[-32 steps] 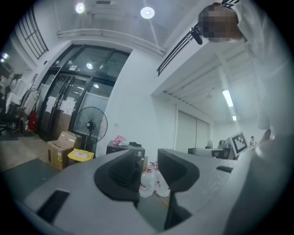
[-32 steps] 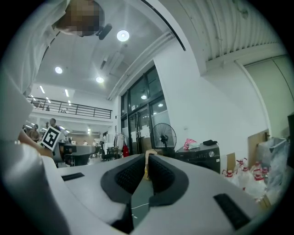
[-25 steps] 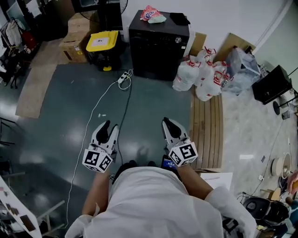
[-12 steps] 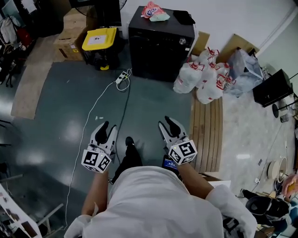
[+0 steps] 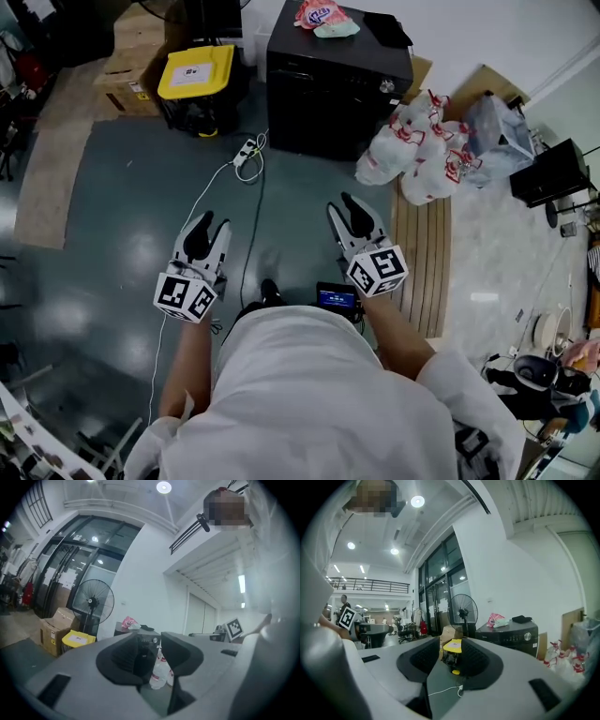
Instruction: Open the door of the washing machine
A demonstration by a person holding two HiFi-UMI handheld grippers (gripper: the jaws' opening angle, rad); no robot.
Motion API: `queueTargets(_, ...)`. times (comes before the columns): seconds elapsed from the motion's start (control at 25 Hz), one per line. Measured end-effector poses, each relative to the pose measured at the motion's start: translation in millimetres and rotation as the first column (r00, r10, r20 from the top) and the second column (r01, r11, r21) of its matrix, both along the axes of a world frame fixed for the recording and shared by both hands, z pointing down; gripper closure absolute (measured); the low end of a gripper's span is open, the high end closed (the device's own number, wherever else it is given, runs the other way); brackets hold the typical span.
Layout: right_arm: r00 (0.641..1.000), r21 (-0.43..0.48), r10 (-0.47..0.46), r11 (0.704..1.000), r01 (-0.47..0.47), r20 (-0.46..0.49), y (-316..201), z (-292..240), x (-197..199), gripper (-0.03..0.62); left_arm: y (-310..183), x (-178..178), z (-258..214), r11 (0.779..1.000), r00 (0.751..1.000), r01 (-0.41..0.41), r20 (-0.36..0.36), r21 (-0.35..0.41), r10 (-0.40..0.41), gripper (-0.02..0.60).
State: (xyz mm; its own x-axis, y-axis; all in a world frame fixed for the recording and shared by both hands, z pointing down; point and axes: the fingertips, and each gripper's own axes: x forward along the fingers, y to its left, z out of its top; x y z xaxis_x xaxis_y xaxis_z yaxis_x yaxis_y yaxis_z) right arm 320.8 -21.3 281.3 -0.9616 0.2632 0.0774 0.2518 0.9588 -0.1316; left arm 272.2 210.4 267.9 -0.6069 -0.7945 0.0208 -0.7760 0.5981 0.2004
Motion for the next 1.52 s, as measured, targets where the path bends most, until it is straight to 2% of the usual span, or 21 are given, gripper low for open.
queueTargets(0.28, 0.997, -0.007, 0.073, 0.997, -0.073, -0.015, -22, 8, -57, 0.447, -3, -68, 11, 1.0, 1.0, -0.027, -0.014, 0.006, 0.027, 0.422)
queueTargets(0.52, 0.993, -0.036, 0.109, 0.993, -0.111, -0.041, -43, 32, -114, 0.448, -23, -132, 24, 0.998, 0.998, -0.056, -0.022, -0.024, 0.055, 0.422)
queueTargets(0.8, 0.991, -0.083, 0.116, 0.989, -0.121, -0.07, -66, 59, -230, 0.447, -36, -235, 31, 0.996, 0.999, -0.039, -0.037, -0.077, 0.036, 0.422)
queueTargets(1.0, 0.995, -0.106, 0.08, 0.991, -0.087, -0.066, -82, 60, -318, 0.447, -47, -315, 17, 0.998, 0.999, -0.004, -0.034, -0.068, 0.002, 0.422)
queueTargets(1.12, 0.995, -0.122, 0.06, 0.99, -0.069, -0.076, -94, 63, -362, 0.448, -65, -355, 12, 0.995, 1.0, -0.01, -0.023, -0.095, 0.008, 0.422)
queueTargets(1.32, 0.992, -0.143, 0.086, 0.985, -0.099, -0.095, -116, 80, -407, 0.447, -99, -406, 23, 0.989, 0.997, -0.073, -0.032, -0.126, 0.069, 0.422)
queueTargets(1.52, 0.978, -0.151, 0.165, 0.971, -0.184, -0.129, -137, 99, -424, 0.436, -137, -445, 42, 0.973, 0.983, -0.181, -0.054, -0.144, 0.175, 0.421)
